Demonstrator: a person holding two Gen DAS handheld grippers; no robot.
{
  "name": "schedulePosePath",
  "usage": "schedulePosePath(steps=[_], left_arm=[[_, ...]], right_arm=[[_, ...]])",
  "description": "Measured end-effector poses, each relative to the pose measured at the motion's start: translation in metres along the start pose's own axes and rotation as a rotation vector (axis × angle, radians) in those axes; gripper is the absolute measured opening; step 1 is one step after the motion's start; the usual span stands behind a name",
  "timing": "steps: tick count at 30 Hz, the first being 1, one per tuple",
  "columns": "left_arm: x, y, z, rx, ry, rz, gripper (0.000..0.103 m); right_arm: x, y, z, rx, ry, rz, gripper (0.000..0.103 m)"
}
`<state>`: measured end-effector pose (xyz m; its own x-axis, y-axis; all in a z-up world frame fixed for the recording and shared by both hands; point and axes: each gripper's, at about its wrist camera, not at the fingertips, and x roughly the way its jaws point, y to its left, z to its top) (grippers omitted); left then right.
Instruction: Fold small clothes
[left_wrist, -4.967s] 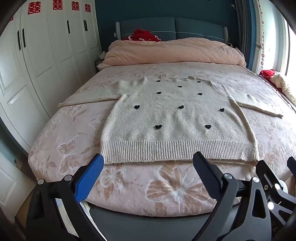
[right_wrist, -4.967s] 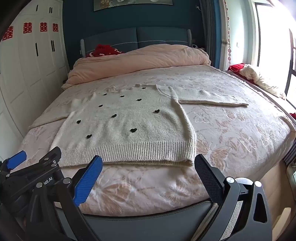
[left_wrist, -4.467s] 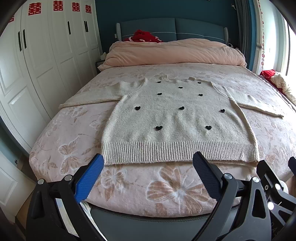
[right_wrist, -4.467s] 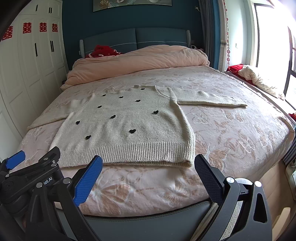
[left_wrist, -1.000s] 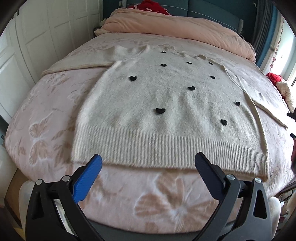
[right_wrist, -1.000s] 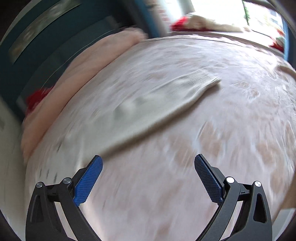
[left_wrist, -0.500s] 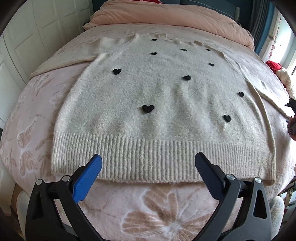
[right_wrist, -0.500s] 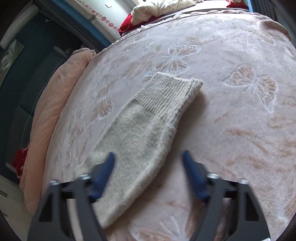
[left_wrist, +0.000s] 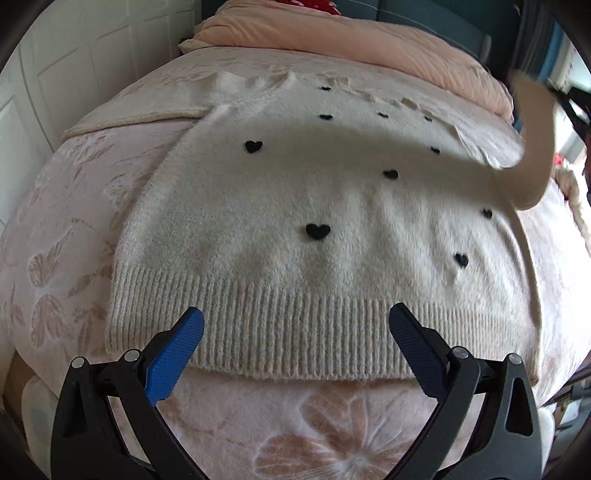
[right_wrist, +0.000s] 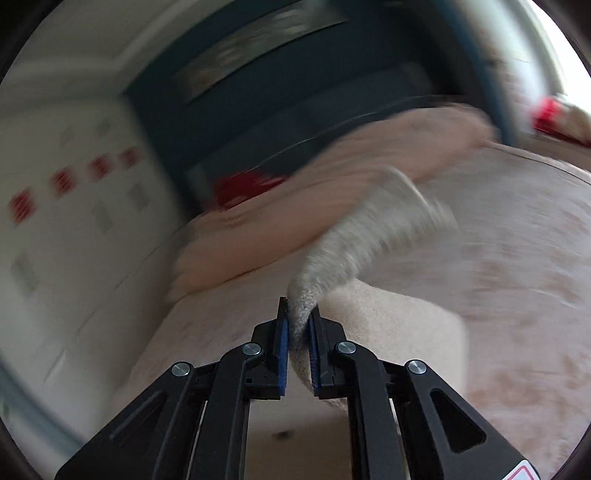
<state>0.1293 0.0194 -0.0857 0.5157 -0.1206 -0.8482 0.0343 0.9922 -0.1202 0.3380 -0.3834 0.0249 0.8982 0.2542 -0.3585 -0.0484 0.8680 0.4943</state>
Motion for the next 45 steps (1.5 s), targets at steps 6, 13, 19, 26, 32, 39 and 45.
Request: schedulePosePath(steps=[6,13,19,26,32,39,45], left_arm=[[-0.003,0.023,0.027,-0.13,-0.033,-0.069,0.098],[0.037,0.046,0.108,-0.253,-0.067,-0.229,0.098],[0.13,0.061,0.174,-0.536,0.052,-0.335,0.098],[0.162,0.059,0.207,-0.597,0.069,-0.405,0.009],[0.101,0.031,0.277,-0.372,-0.167,-0.454,0.006],[0.083,0.049,0.294,-0.289,-0.286,-0.477,0.007],[0.19,0.052,0.227,-0.286,-0.077,-0.26,0.007]], right_arm=[[0.105,0.114,-0.105,-0.129,0.334,0.123,0.021],[0.064,0.063,-0.166,0.043,0.347,0.022,0.051],[0.026,-0.026,-0.178,0.291,0.333,-0.121,0.054],[0.04,-0.093,-0.176,0.591,0.259,-0.104,0.054],[0.055,-0.088,-0.15,0.612,0.135,-0.076,0.008],[0.055,-0.07,-0.147,0.407,0.129,-0.128,0.007],[0.073,-0.077,-0.173,0.371,0.241,-0.239,0.005]])
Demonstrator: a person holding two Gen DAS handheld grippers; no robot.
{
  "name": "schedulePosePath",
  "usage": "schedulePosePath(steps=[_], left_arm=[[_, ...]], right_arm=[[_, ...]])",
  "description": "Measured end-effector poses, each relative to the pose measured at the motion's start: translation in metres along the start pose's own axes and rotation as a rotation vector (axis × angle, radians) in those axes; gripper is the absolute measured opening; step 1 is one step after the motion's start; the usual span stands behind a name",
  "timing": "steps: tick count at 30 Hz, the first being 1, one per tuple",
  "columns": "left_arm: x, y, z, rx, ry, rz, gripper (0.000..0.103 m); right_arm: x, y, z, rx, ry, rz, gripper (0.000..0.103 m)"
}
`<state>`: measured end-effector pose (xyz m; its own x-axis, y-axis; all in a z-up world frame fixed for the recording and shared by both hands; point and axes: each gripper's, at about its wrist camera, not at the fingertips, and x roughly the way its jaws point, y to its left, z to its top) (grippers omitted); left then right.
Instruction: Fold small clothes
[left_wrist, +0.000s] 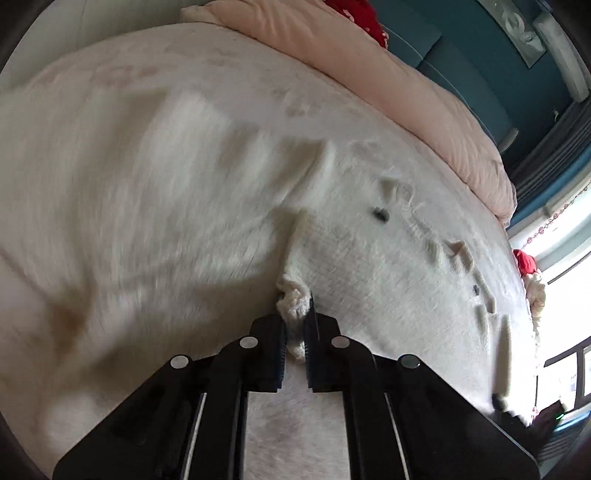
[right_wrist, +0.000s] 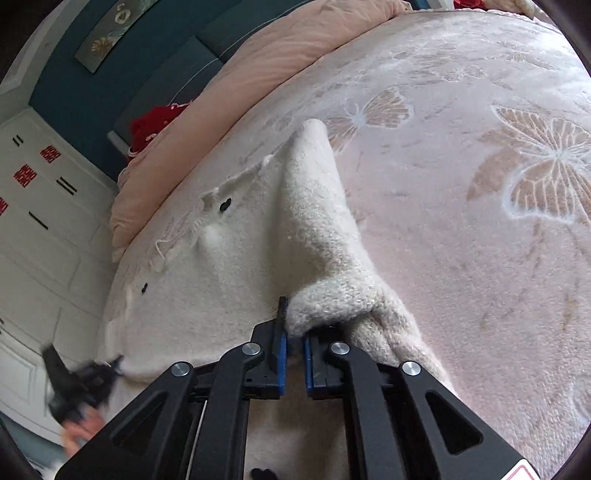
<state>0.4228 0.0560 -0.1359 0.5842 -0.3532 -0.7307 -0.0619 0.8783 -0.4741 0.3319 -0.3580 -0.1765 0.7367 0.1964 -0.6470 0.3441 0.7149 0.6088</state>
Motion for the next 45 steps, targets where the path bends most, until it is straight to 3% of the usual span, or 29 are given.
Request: schedulePosePath(steps=[2,4,6,8,12,16,18,20,21,23,26,28,29,31,34,36,37,38,39,40,41,43,45], left_arm=[[0.001,0.009,-0.008,-0.042,-0.053,-0.044,0.009],[0.002,0.013,-0.012,-0.055,-0.071,-0.07,0.01],[0.0,0.017,-0.019,-0.055,-0.092,-0.093,0.01],[0.001,0.018,-0.022,-0.061,-0.109,-0.114,0.01],[-0.001,0.022,-0.022,-0.064,-0.131,-0.136,0.01],[-0.001,0.022,-0.023,-0.057,-0.14,-0.134,0.01],[0.0,0.023,-0.023,-0.06,-0.141,-0.14,0.011],[0.0,0.023,-0.024,-0.057,-0.143,-0.136,0.011],[0.001,0.022,-0.025,-0.051,-0.145,-0.13,0.011],[-0.002,0.024,-0.026,-0.045,-0.152,-0.126,0.011],[-0.001,0.026,-0.027,-0.042,-0.158,-0.128,0.011],[-0.001,0.026,-0.026,-0.043,-0.158,-0.13,0.011],[-0.001,0.026,-0.027,-0.042,-0.157,-0.128,0.011],[0.0,0.025,-0.027,-0.04,-0.157,-0.124,0.011],[-0.003,0.028,-0.023,-0.069,-0.142,-0.143,0.011],[-0.017,0.036,-0.019,-0.139,-0.118,-0.173,0.016],[-0.028,0.045,-0.019,-0.179,-0.12,-0.168,0.029],[-0.04,0.053,-0.018,-0.21,-0.135,-0.164,0.047],[-0.058,0.066,-0.017,-0.245,-0.176,-0.162,0.056],[-0.075,0.079,-0.015,-0.27,-0.225,-0.148,0.072],[-0.099,0.099,-0.008,-0.299,-0.298,-0.088,0.088],[-0.127,0.135,0.006,-0.351,-0.398,0.044,0.092],[-0.146,0.189,0.034,-0.423,-0.44,0.185,0.092]], right_arm=[[-0.009,0.001,0.001,-0.019,-0.038,0.003,0.006],[-0.006,-0.004,0.0,-0.016,-0.007,-0.018,0.007],[-0.011,-0.013,-0.003,0.028,0.022,0.019,0.007],[-0.03,-0.012,-0.002,0.044,0.011,-0.007,0.016],[-0.075,0.014,-0.002,-0.045,-0.183,-0.048,0.02],[-0.038,0.058,0.022,-0.216,-0.087,-0.03,0.016],[0.004,0.057,0.03,-0.263,-0.026,-0.137,0.01],[0.029,0.031,0.034,-0.22,0.018,-0.239,0.0],[0.029,0.019,0.036,-0.158,0.002,-0.189,0.0],[0.012,0.021,0.039,-0.094,-0.053,-0.172,0.0],[-0.003,0.049,0.032,-0.186,-0.104,-0.139,0.002],[0.016,0.053,0.028,-0.262,-0.067,-0.225,0.0],[0.036,0.038,0.029,-0.239,-0.011,-0.266,0.0],[0.03,0.019,0.03,-0.127,-0.041,-0.209,0.0],[0.018,0.035,0.023,-0.095,-0.071,-0.273,0.004],[0.019,0.045,-0.009,-0.196,-0.121,-0.312,0.009],[0.017,0.045,-0.02,-0.238,-0.141,-0.33,0.01],[0.016,0.048,-0.02,-0.254,-0.161,-0.345,0.01],[0.018,0.046,-0.019,-0.253,-0.157,-0.352,0.01],[0.022,0.045,-0.018,-0.249,-0.145,-0.355,0.01],[0.024,0.043,-0.016,-0.248,-0.146,-0.352,0.01],[0.022,0.041,-0.02,-0.255,-0.152,-0.358,0.01],[0.02,0.045,-0.027,-0.271,-0.157,-0.376,0.01]])
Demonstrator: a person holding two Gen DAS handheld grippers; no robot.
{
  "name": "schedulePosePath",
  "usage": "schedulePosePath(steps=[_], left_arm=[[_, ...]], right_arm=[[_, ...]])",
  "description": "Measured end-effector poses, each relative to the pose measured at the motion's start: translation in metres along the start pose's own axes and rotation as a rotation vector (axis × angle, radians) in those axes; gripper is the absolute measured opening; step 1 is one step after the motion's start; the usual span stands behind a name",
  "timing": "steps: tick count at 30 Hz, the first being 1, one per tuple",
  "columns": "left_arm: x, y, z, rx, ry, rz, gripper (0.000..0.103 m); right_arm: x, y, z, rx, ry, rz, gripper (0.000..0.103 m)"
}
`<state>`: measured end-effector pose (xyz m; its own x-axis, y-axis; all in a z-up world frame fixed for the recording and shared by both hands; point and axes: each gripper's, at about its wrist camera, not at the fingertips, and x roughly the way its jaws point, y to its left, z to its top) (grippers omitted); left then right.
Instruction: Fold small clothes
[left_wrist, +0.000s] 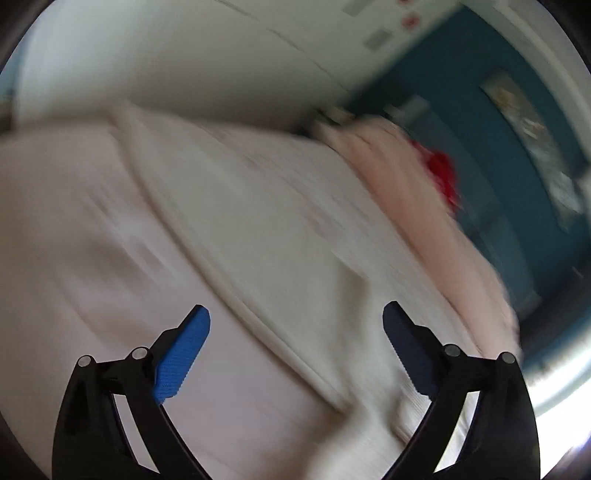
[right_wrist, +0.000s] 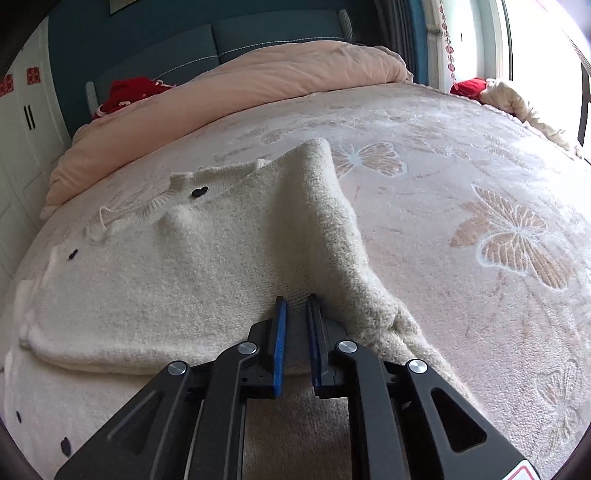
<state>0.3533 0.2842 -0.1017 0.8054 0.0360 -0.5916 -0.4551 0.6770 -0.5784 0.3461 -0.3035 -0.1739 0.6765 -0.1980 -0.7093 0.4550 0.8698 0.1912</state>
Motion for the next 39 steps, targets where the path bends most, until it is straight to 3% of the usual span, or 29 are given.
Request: schedulePosePath(steps=[4,6,8,9,11,13,14,17,20,23,26,28,30,31,32,34,37,38,39], left_arm=[[0.031,0.061,0.066,-0.138,-0.007,0.232,0.092],[0.045,0.075,0.085,-0.173,0.02,0.277,0.092],[0.056,0.067,0.097,-0.123,0.019,0.322,0.089],[0.063,0.063,0.1,-0.096,0.035,0.326,0.082],[0.078,0.055,0.106,-0.04,0.089,0.32,0.015],[0.082,0.051,0.112,-0.039,0.107,0.311,0.01],[0.073,0.037,0.114,-0.038,0.065,0.295,0.009],[0.047,-0.011,0.117,0.043,-0.005,0.175,0.008],[0.014,-0.095,0.099,0.215,-0.045,-0.006,0.008],[-0.017,-0.18,0.054,0.356,-0.028,-0.209,0.009],[-0.026,-0.242,-0.018,0.43,0.091,-0.373,0.011],[-0.015,-0.266,-0.078,0.497,0.206,-0.42,0.02],[-0.004,-0.266,-0.126,0.546,0.268,-0.386,0.053],[-0.002,-0.259,-0.147,0.561,0.272,-0.354,0.078],[-0.003,-0.244,-0.166,0.552,0.251,-0.316,0.085],[-0.007,-0.212,-0.187,0.522,0.23,-0.294,0.087],[-0.004,-0.149,-0.195,0.436,0.277,-0.246,0.089],[-0.003,-0.125,-0.196,0.388,0.295,-0.265,0.085],[0.0,-0.112,-0.19,0.325,0.289,-0.351,0.085]], right_arm=[[-0.007,0.012,-0.007,-0.028,-0.009,-0.033,0.011],[-0.006,0.014,-0.008,-0.033,-0.011,-0.042,0.011],[-0.006,0.014,-0.009,-0.03,-0.009,-0.039,0.011],[-0.005,0.012,-0.009,-0.026,-0.008,-0.034,0.011],[-0.006,0.012,-0.01,-0.024,-0.008,-0.033,0.011],[-0.005,0.012,-0.01,-0.027,-0.011,-0.035,0.011],[-0.005,0.011,-0.011,-0.026,-0.011,-0.034,0.011],[-0.004,0.008,-0.011,-0.022,-0.014,-0.028,0.011],[-0.004,0.005,-0.011,-0.012,-0.014,-0.013,0.011],[-0.004,0.002,-0.01,-0.002,-0.013,0.0,0.011],[-0.004,0.001,-0.01,0.007,-0.013,0.009,0.011],[-0.004,-0.002,-0.01,0.02,-0.012,0.025,0.011],[-0.004,-0.005,-0.009,0.038,-0.012,0.047,0.011],[-0.004,-0.007,-0.01,0.049,-0.012,0.059,0.011],[-0.004,-0.009,-0.009,0.059,-0.011,0.072,0.011],[-0.004,-0.01,-0.01,0.069,-0.013,0.083,0.011],[-0.003,-0.012,-0.01,0.085,-0.014,0.102,0.011],[-0.003,-0.012,-0.01,0.091,-0.014,0.109,0.011],[-0.003,-0.013,-0.009,0.097,-0.008,0.113,0.011]])
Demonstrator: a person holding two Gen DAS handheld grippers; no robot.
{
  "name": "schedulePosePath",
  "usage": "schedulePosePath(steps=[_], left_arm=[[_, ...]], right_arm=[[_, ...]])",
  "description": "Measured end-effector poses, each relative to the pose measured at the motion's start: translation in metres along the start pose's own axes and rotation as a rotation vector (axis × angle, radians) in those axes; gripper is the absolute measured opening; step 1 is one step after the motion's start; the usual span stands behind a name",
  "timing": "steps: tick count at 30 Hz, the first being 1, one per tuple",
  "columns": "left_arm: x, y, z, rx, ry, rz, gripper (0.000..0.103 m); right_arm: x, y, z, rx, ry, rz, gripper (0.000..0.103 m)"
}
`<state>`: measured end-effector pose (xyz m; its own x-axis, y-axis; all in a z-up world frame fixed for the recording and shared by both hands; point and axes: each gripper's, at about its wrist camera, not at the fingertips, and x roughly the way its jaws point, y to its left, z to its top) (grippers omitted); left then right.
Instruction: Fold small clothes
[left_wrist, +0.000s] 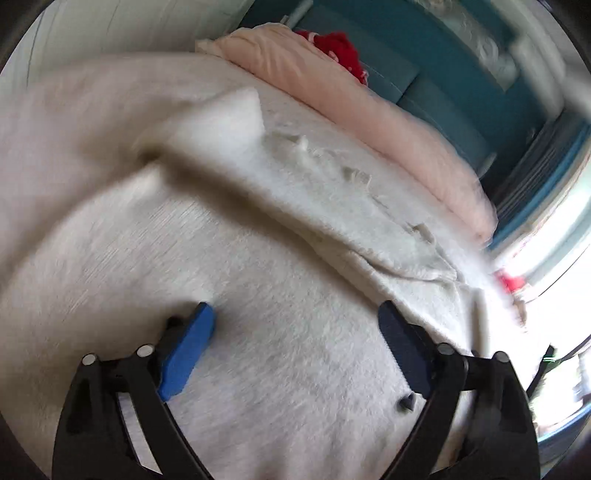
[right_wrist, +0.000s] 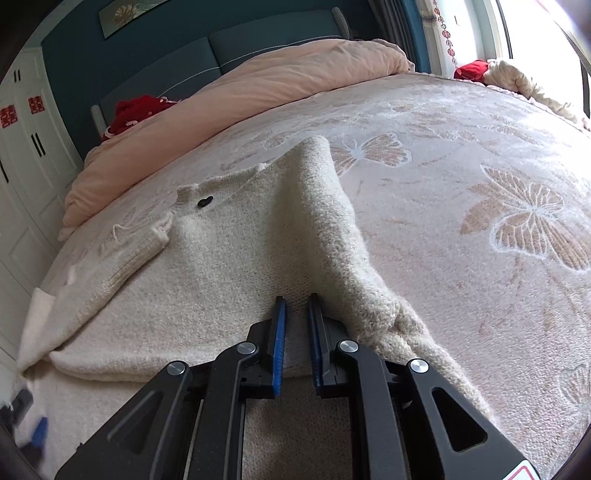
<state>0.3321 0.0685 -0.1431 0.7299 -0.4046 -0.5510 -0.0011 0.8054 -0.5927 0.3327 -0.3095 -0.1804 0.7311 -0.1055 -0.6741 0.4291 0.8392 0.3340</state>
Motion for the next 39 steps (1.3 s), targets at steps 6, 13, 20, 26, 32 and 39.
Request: schedulePosePath(steps=[6,13,20,26,32,39], left_arm=[[0.004,-0.011,-0.009,0.098,0.003,0.079,0.094],[-0.01,-0.001,-0.018,0.09,-0.001,0.061,0.095],[-0.015,0.022,0.035,-0.195,-0.03,-0.061,0.097],[0.028,0.071,0.098,-0.541,0.037,-0.057,0.036],[0.021,0.042,0.121,-0.362,-0.005,-0.046,0.01],[0.05,0.053,0.054,-0.193,0.015,0.039,0.009]], right_arm=[[-0.029,0.016,0.017,0.062,-0.034,0.047,0.038],[0.034,0.093,0.046,0.122,0.243,0.302,0.074],[0.074,0.121,0.056,0.173,0.297,0.245,0.017],[0.046,0.127,0.085,0.218,0.232,0.382,0.007],[-0.053,0.103,0.121,0.038,-0.072,0.418,0.007],[0.022,0.008,0.035,0.17,0.158,0.2,0.005]])
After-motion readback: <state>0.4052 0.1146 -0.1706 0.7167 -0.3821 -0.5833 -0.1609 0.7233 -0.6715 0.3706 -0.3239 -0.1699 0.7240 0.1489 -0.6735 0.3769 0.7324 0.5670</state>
